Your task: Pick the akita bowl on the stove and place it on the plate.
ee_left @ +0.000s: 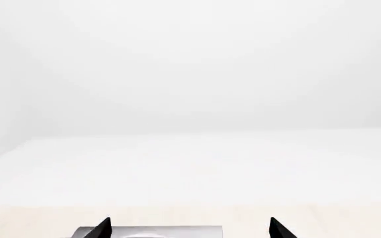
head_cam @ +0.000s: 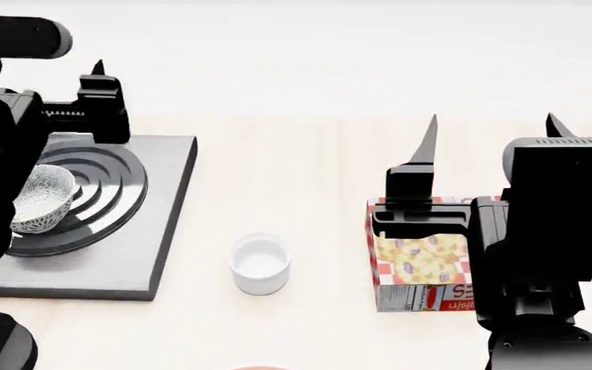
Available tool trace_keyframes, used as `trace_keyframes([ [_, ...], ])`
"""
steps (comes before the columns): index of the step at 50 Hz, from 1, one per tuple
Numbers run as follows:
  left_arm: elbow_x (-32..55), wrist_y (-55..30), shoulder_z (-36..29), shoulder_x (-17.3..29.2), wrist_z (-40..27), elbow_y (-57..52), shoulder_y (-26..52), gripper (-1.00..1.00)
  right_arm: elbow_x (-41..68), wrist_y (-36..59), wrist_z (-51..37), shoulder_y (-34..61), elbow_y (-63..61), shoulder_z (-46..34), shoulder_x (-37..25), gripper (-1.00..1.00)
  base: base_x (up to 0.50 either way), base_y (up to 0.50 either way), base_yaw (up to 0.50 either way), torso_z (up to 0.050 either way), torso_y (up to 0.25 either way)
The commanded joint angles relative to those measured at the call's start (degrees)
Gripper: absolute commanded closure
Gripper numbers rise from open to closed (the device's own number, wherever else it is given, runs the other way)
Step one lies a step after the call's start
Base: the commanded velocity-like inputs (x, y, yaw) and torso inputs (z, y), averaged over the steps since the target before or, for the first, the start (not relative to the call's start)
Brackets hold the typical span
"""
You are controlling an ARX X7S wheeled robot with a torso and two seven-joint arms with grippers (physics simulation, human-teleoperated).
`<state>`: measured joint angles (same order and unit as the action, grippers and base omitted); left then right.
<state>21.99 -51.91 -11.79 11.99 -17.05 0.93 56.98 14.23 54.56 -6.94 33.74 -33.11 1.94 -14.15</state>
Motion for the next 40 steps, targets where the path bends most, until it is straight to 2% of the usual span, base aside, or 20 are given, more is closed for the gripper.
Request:
trace_keyframes([
  [1, -1.89, -0.29, -1.37, -0.30, 1.00, 11.89, 12.36, -1.00, 0.43, -0.50, -0.11, -0.09, 0.37, 0.21, -0.01, -1.00, 0.00, 0.00, 0.00, 0.000, 0.000],
  [10, -4.17, 2.78, -3.73, -0.85, 2.53, 21.64, 19.64, -1.00, 0.84, -0.51, -0.32, 0.06, 0.45, 0.45, 0.06, -1.00, 0.00, 0.00, 0.00, 0.000, 0.000],
  [23, -7.25, 6.60, -7.76, -1.81, 4.35, 34.55, 24.41, -1.00, 1.32, 0.08, -0.68, 0.32, 0.15, 0.40, -0.09, -1.00, 0.00, 0.00, 0.00, 0.000, 0.000],
  [30, -5.33, 8.11, -4.34, -2.62, 3.72, 39.99, 25.96, -1.00, 1.47, -0.31, -0.78, 0.09, 0.29, 0.40, -0.16, -1.00, 0.00, 0.00, 0.00, 0.000, 0.000],
  [40, -4.10, 9.76, -2.77, -2.98, 4.55, 44.55, 28.01, -1.00, 1.83, -0.05, -1.14, 0.13, 0.09, 0.48, -0.14, -1.00, 0.00, 0.00, 0.00, 0.000, 0.000],
])
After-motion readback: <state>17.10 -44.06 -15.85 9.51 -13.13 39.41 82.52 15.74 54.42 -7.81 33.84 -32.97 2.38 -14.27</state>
